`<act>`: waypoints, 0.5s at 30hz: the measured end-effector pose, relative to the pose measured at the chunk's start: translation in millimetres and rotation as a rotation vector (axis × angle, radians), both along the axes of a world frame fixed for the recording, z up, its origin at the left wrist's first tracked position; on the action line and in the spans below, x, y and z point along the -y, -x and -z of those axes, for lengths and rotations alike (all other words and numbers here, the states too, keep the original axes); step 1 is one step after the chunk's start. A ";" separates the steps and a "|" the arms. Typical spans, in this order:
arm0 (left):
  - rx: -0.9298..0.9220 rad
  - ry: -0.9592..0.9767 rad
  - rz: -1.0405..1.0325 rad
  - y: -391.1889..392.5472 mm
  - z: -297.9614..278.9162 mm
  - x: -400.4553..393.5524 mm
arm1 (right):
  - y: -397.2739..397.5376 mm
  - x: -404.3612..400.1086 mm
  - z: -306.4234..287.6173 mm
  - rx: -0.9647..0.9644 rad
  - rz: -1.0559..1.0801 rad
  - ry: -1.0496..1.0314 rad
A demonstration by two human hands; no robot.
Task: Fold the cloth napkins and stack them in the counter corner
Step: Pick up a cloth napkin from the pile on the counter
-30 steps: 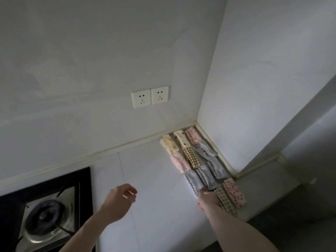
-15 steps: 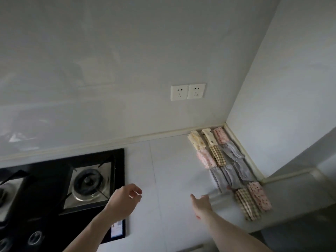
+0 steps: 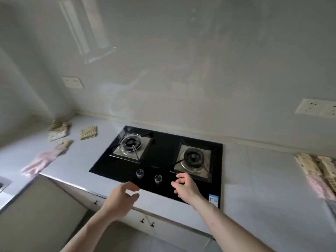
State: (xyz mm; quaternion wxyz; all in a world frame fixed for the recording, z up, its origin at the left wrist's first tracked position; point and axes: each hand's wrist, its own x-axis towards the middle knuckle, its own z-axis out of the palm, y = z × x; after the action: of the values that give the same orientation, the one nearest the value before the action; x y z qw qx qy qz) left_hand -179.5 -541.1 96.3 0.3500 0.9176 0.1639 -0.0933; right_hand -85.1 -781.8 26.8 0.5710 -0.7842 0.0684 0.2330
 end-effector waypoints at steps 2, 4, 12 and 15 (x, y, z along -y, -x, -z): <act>0.027 -0.009 -0.074 28.3 -4.9 -45.5 | 10.8 -45.9 -12.6 0.033 -0.069 -0.019; 0.048 -0.011 -0.134 56.4 -10.6 -84.5 | 21.2 -86.5 -22.1 0.085 -0.156 -0.021; 0.147 0.013 -0.351 109.5 -24.1 -196.1 | 26.5 -219.3 -51.9 0.221 -0.420 -0.005; 0.154 0.013 -0.390 112.1 -21.6 -233.2 | 19.4 -268.0 -57.7 0.228 -0.454 -0.015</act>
State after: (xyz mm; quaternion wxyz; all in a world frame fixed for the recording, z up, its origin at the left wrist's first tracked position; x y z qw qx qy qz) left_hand -291.6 -307.9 117.9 0.3786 0.8707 0.3105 0.0456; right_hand -104.4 -513.8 84.5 0.5138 -0.7965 -0.1761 0.2657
